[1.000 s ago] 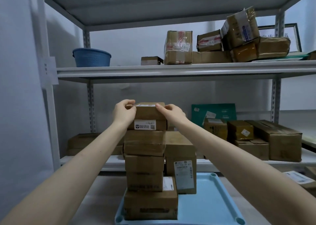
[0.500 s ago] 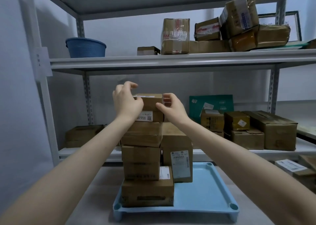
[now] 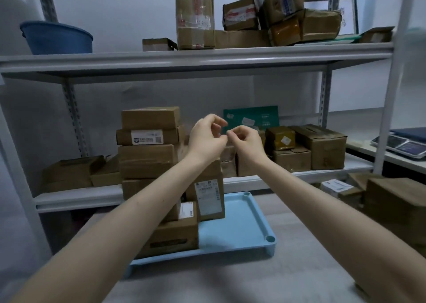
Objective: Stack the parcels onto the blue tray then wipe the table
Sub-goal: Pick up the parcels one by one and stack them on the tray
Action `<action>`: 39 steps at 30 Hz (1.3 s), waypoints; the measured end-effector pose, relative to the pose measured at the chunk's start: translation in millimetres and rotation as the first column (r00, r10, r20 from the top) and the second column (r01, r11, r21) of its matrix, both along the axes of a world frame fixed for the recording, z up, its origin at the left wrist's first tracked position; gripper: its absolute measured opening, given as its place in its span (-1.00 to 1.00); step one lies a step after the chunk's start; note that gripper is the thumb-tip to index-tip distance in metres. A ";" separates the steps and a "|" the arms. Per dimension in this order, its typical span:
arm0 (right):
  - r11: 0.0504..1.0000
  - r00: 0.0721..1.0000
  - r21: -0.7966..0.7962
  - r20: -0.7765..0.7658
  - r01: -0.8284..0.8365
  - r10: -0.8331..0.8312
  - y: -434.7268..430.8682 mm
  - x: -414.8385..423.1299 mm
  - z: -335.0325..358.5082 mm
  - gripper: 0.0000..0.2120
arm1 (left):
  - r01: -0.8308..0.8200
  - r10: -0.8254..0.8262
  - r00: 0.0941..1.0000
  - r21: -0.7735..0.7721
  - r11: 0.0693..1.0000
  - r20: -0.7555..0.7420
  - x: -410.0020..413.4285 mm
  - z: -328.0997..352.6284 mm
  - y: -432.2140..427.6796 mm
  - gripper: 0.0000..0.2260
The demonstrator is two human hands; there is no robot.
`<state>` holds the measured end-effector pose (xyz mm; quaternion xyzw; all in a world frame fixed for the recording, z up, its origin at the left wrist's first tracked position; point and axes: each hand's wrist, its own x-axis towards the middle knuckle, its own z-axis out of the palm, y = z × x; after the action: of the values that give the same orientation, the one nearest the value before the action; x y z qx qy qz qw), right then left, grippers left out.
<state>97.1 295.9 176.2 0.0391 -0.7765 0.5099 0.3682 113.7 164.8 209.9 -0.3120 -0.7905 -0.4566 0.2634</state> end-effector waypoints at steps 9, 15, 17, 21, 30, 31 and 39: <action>0.866 0.826 0.214 0.266 0.453 -0.498 151.7 68.7 -77.2 -0.72 | 0.235 -0.190 0.899 -0.068 0.970 0.395 29.2 -68.3 136.1 -0.79; 0.439 0.407 0.572 0.191 0.693 -0.893 267.3 124.8 -100.7 -0.58 | 0.499 -0.237 0.734 -0.269 0.824 0.637 56.6 -123.8 219.3 -0.67; 0.393 0.322 0.535 0.226 0.748 -0.919 303.5 140.1 -106.8 -0.55 | 0.647 -0.264 0.680 -0.391 0.655 0.684 71.9 -141.8 241.9 -0.51; 0.443 0.368 0.206 0.320 0.872 -0.873 344.1 176.8 -119.2 -0.53 | 0.701 -0.380 0.692 -0.697 0.150 0.614 99.8 -170.8 277.9 -0.07; 0.487 0.823 -0.680 0.543 0.548 -0.167 381.5 212.8 -182.3 -0.32 | 0.476 -0.396 0.829 -0.870 0.131 0.394 93.3 -189.1 301.9 -0.12; 0.503 0.843 -0.702 0.526 0.504 -0.110 383.2 210.6 -186.4 -0.36 | 0.444 -0.351 0.860 -0.882 0.158 0.370 79.6 -185.2 297.0 -0.13; 0.746 0.726 -0.604 0.641 0.280 0.247 394.5 165.2 -198.5 -0.66 | 0.182 -0.056 0.983 -0.969 0.166 0.175 -2.2 -169.7 269.5 -0.14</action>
<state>262.2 690.4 -22.3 -0.2934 -0.6212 0.7251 0.0475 111.5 434.3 40.3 -0.4457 -0.8836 0.1230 -0.0738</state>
